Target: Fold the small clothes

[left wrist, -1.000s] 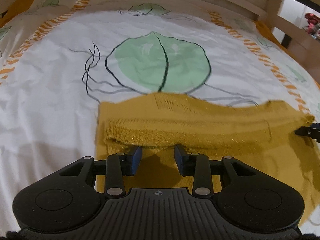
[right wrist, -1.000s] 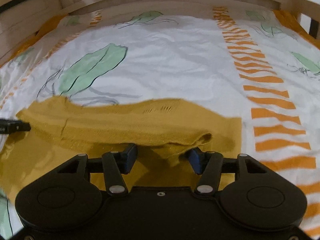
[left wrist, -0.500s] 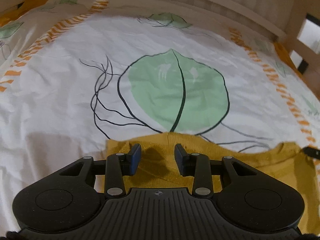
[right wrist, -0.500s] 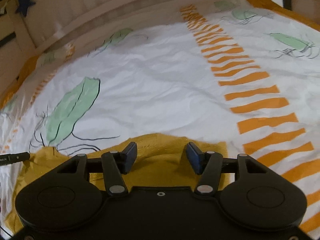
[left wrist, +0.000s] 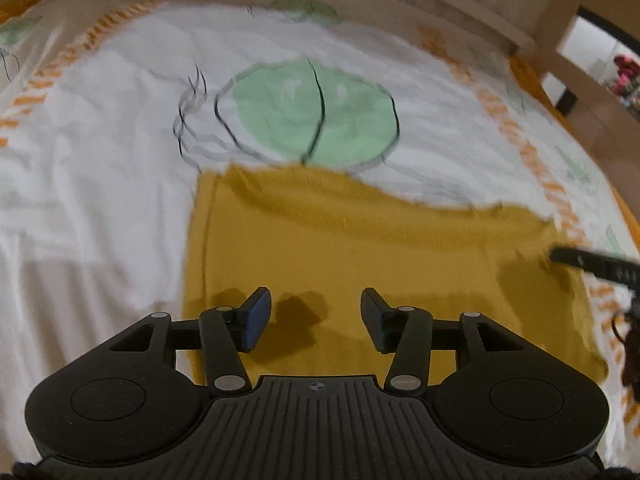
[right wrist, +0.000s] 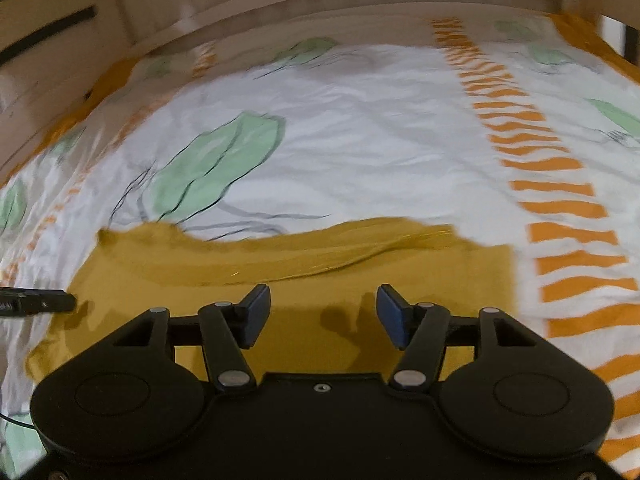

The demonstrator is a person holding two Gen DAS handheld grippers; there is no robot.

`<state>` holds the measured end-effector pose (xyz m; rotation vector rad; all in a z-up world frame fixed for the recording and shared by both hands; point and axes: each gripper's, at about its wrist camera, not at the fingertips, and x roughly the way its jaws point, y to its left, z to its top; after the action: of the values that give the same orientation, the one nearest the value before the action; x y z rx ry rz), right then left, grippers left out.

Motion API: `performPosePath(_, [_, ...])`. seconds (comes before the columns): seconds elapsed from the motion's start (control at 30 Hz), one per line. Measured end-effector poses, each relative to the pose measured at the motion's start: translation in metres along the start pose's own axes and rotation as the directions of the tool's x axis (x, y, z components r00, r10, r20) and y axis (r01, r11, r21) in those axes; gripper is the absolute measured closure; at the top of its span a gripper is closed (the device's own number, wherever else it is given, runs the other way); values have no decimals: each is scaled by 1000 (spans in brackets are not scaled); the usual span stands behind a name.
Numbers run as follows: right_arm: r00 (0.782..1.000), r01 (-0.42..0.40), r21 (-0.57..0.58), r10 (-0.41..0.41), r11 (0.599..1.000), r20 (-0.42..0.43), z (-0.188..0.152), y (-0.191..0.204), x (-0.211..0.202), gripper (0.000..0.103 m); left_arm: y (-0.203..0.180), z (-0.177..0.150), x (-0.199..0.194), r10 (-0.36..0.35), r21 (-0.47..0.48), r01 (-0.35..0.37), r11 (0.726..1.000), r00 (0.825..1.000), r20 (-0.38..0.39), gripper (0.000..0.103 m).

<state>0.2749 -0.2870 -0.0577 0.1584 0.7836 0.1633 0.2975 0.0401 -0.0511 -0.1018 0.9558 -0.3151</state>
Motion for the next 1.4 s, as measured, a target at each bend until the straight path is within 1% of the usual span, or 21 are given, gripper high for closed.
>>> performPosePath(0.03, [1000,0,-24,-1,1000,-10,0,9,4,39,-2,-5,2,1,5,-1,1000,1000,-6,55])
performPosePath(0.13, [999,-1,-86,-2,996,-35,0,31,18,37,-8,-17,16,-23,54,25,998,999,-48,54])
performPosePath(0.2, [998,16,-122,-24,992,-59,2,44,30,35,-9,-19,20,-11,56,14,998,999,-43,54])
performPosePath(0.27, [995,42,-152,-54,987,-78,5,53,45,35,-8,-15,19,-22,41,23,999,999,-37,54])
performPosePath(0.33, [993,68,-180,-85,981,-88,11,60,59,29,-8,-11,15,-31,33,32,999,999,-15,54])
performPosePath(0.4, [990,93,-185,-110,978,-84,19,61,74,27,-7,-9,12,-35,27,35,999,999,-1,54])
performPosePath(0.43, [989,104,-164,-120,981,-86,24,59,81,27,-6,-9,12,-37,23,37,999,999,-1,54])
performPosePath(0.53, [990,125,-36,-127,991,-66,40,45,89,27,-3,-9,10,-42,7,42,999,999,-7,54])
performPosePath(0.6, [993,114,33,-112,993,-43,46,37,84,27,-3,-9,9,-42,8,42,999,999,-12,54])
performPosePath(0.7, [998,67,116,-67,991,-3,47,22,62,27,-3,-7,4,-53,7,53,999,999,-1,54])
performPosePath(0.87, [999,-6,190,-1,982,41,26,-12,16,27,-9,-8,-4,-60,30,59,998,998,27,54])
performPosePath(1.0, [999,-22,287,12,958,38,0,-46,-10,27,-13,-8,-5,-65,34,64,997,997,33,53])
performPosePath(1.17, [1000,-9,330,9,944,4,-30,-67,-19,27,-16,-11,-1,-62,35,61,998,997,35,53])
performPosePath(1.27, [1000,-21,338,24,941,-5,-36,-69,-16,27,-18,-13,2,-55,34,54,998,998,31,53])
performPosePath(1.3, [1000,-11,334,14,943,-5,-38,-69,-15,29,-19,-14,2,-56,37,55,998,998,29,53])
performPosePath(1.4, [999,18,340,-26,940,19,-40,-70,-18,30,-19,-14,4,-54,35,53,998,998,20,53])
